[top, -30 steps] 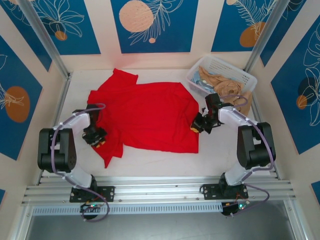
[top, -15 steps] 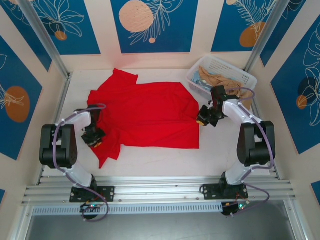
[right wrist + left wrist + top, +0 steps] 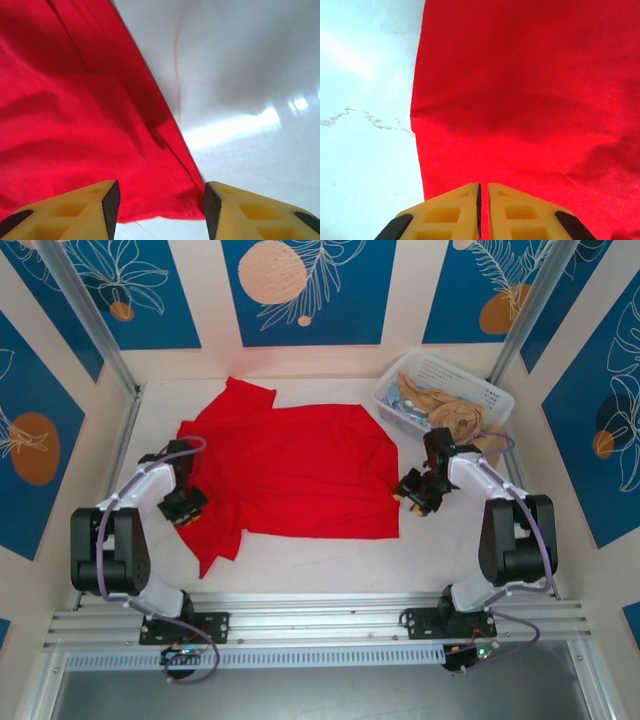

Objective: Fold and stack the t-shirts

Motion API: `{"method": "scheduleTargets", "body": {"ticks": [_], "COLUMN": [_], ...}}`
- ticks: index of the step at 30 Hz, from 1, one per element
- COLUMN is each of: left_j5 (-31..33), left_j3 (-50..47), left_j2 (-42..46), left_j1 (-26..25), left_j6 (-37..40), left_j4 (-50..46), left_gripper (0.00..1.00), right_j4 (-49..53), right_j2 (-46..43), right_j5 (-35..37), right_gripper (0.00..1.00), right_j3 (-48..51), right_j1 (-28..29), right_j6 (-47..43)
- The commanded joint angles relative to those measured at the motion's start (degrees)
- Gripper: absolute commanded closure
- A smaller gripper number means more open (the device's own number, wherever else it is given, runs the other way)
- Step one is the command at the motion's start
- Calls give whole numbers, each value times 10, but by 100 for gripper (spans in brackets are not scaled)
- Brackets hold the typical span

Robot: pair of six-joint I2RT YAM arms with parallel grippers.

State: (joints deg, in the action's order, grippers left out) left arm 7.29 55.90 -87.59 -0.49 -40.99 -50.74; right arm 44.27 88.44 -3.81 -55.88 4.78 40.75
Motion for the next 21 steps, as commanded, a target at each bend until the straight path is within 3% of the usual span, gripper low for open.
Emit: {"method": "scheduleTargets", "body": {"ticks": [1,13,21], "left_j5": [-27,-52,-54], "left_j3": [11,-9,-9], "left_j2": [17,17,19], "left_j1": [3,3,3], "left_j6": [18,23,22], "left_j4": [-27,-19,-17], "left_gripper": [86,86,87], "right_j4": [-50,-83,-49], "right_j2": [-23,2,-6], "right_j5": [-59,-101,-77], "right_gripper": [53,68,67], "right_j3": [57,97,104], "right_j1": [-3,7,16], "right_j6": [9,-1,-8]}}
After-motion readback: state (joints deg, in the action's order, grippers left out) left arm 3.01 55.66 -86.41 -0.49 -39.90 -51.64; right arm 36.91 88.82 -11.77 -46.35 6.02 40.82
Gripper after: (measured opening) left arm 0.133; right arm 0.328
